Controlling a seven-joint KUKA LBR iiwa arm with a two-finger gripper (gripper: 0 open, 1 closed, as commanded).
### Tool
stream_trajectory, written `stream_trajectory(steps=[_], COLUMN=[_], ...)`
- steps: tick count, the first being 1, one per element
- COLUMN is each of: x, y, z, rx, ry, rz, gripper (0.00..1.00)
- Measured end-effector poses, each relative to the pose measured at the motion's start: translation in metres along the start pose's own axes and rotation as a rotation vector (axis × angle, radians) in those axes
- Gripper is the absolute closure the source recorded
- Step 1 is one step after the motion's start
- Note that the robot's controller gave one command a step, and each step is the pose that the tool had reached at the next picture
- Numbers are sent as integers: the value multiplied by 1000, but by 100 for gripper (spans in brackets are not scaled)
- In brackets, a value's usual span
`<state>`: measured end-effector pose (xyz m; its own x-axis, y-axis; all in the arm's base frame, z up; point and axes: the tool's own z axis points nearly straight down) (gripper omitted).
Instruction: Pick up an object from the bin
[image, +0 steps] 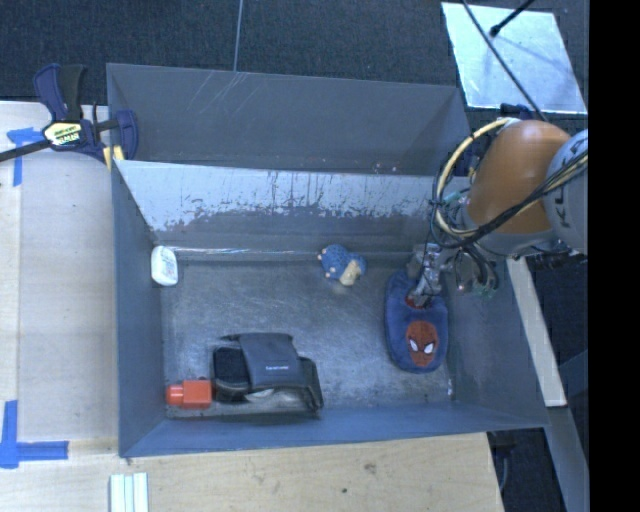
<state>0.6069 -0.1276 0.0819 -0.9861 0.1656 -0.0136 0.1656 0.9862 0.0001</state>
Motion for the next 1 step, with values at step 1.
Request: stream_trajectory(steps=[1], x=[-17], y=[-19], z=[-111], rx=[1], ry=[0], rz=[18], gripper=[100])
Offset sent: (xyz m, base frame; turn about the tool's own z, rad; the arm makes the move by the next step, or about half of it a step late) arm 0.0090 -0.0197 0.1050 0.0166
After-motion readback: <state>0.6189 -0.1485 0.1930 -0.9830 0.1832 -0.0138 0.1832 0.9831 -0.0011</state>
